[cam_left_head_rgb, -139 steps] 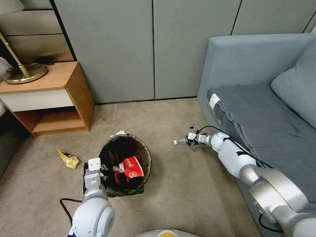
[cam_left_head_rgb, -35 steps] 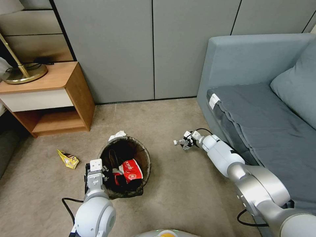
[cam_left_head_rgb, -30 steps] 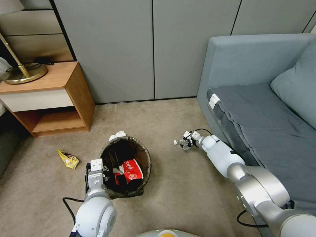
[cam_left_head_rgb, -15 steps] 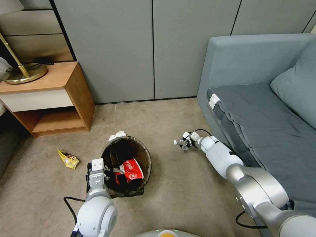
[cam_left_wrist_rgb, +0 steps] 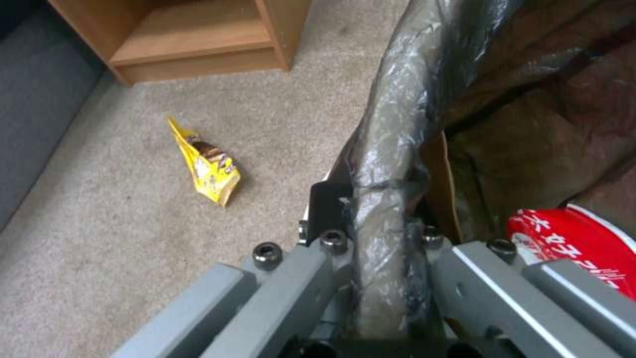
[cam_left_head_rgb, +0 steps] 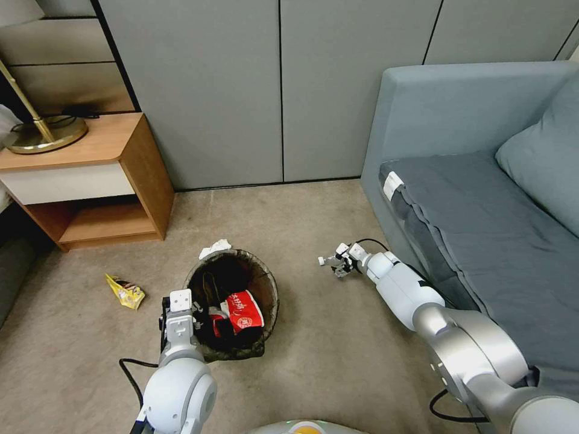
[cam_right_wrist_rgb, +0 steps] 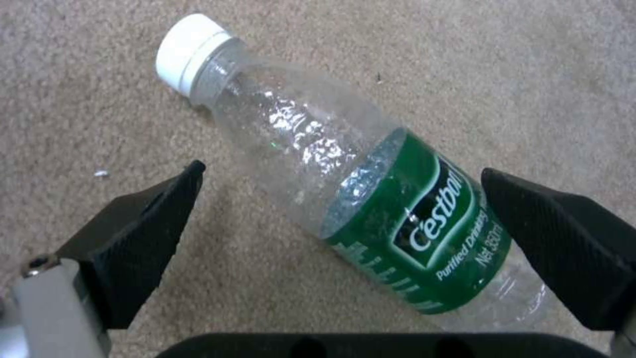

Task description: Pick up the trash bin, then pick up the garbage from the floor and place it into the trash bin.

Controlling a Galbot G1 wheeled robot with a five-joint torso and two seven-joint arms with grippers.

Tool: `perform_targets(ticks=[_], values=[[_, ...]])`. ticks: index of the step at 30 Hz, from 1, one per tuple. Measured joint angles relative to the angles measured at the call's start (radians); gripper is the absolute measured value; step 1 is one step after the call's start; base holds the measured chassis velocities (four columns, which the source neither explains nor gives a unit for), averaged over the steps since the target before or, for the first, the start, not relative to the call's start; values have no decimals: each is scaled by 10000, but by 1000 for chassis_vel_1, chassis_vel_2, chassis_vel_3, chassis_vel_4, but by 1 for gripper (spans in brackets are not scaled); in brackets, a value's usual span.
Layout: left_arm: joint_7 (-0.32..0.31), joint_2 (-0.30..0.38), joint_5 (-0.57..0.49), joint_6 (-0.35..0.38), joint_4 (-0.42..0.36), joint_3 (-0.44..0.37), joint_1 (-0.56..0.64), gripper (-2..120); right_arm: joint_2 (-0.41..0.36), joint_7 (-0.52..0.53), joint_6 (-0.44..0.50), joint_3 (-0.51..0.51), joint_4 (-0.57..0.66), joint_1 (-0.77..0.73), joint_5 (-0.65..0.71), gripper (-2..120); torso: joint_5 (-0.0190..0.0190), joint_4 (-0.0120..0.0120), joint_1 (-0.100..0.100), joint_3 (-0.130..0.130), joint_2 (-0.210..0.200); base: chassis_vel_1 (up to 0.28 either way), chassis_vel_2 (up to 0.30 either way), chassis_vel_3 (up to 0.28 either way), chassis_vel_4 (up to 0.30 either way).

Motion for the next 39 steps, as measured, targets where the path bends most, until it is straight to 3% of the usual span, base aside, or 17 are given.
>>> perform_targets(ticks=[39], values=[[1,-110,135,4,-163,-53,150,0,476,361,-331,6,-101,156,115,100,-1,1,0,0,0,0,0,0,0]])
